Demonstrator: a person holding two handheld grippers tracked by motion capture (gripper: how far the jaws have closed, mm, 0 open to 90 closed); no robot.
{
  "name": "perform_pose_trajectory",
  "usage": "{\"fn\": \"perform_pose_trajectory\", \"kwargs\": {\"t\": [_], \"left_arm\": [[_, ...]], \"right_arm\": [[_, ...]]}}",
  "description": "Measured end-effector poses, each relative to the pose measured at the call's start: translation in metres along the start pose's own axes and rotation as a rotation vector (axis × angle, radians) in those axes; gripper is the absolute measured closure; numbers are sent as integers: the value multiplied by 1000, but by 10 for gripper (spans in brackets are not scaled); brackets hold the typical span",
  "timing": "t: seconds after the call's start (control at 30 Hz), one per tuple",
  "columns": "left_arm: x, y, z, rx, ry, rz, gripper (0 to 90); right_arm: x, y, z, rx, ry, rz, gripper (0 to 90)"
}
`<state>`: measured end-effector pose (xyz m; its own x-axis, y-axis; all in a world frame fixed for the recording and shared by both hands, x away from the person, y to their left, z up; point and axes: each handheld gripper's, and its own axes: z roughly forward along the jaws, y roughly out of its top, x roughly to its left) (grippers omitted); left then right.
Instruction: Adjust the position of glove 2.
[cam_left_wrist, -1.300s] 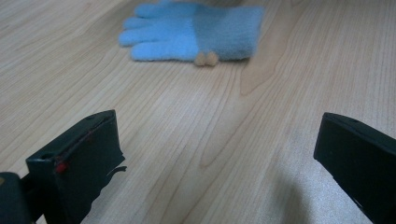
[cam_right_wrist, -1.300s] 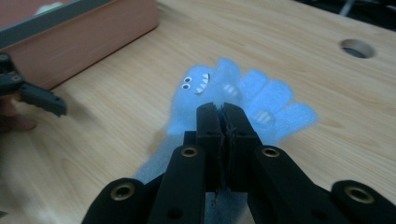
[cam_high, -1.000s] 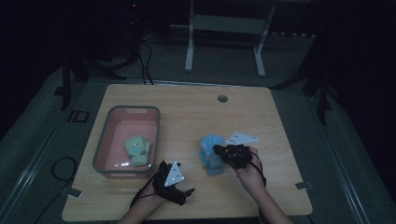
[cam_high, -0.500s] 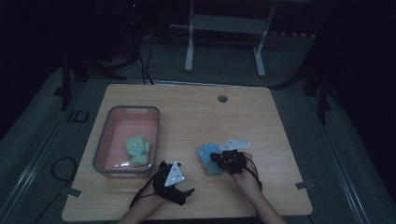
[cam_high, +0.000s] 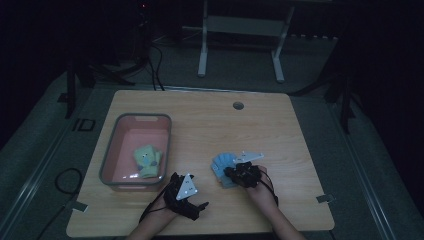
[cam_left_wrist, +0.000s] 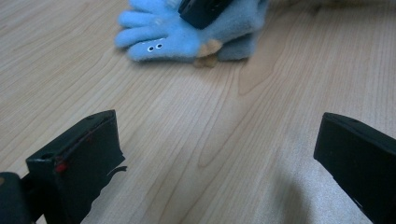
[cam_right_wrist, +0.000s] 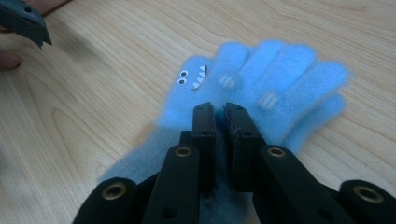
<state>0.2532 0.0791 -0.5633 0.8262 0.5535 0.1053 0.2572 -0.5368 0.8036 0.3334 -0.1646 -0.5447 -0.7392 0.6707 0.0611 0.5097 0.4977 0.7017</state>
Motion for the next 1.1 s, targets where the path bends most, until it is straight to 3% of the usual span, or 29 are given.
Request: {"fn": "perform_pose_trajectory", "kwargs": {"t": [0.17,0.3,0.43,0.53,0.67,0.73,0.8,0.97,1.1], "left_arm": [[2,-1,-1,-28,5,-21,9],[1,1,-2,-33,-3,-30,10],[-2,5,-3,-21,10,0,10],[-3,8,-4,-25,5,-43,11],[-4,11,-4,3,3,-60,15],[-5,12,-4,0,-22,-60,15],[-7,12,-3,6,-22,-54,15],[-10,14,1,25,-55,-53,15],[-10,16,2,20,-68,-58,15]], "right_arm": [[1,2,-3,-2,3,-7,781],[1,5,-10,-22,3,-8,689],[-2,9,-18,-47,7,0,482],[-6,9,-21,-41,29,22,360],[-13,5,-23,-32,91,61,193],[-16,3,-24,-35,105,72,183],[-18,1,-25,-26,97,60,145],[-26,-3,-31,-24,103,23,169],[-27,-2,-38,-51,62,-18,140]]}}
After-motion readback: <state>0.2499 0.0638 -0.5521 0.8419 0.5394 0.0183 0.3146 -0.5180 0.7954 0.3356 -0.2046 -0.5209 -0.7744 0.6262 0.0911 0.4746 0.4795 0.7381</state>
